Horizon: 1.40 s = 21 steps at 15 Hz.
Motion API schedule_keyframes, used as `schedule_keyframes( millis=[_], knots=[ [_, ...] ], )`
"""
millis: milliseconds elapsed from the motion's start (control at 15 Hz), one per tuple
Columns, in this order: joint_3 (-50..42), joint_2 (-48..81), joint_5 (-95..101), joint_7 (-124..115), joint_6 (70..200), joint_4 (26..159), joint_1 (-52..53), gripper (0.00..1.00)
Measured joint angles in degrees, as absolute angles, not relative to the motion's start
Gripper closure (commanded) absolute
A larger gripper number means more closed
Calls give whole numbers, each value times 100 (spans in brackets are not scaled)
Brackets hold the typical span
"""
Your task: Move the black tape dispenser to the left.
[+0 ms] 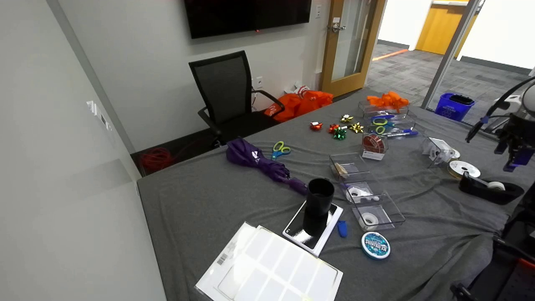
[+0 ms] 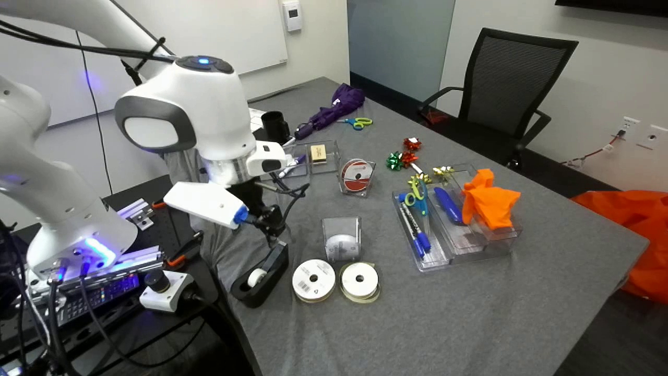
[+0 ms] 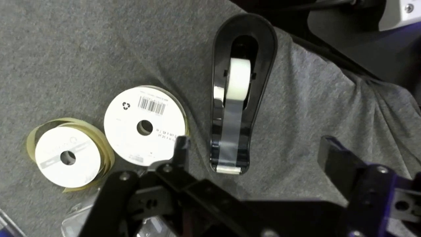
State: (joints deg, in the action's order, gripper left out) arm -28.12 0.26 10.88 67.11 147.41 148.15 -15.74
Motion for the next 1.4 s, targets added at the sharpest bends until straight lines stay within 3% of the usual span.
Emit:
schedule_keyframes(
  millis=[533, 1000, 1067, 1133, 1200, 1400],
  knots=[
    [-2254, 1573, 366, 7729, 15312, 14351, -2316, 0],
    [-1457, 2176, -462, 8554, 15305, 14058, -3206, 0],
    [-1390, 2208, -530, 8662, 15305, 14043, -3306, 3],
    [-1344, 2235, -556, 8727, 15305, 14027, -3386, 27],
    [-1309, 2267, -561, 8763, 15307, 14002, -3451, 28],
    [-1230, 2338, -562, 8793, 15307, 13952, -3571, 47]
  ],
)
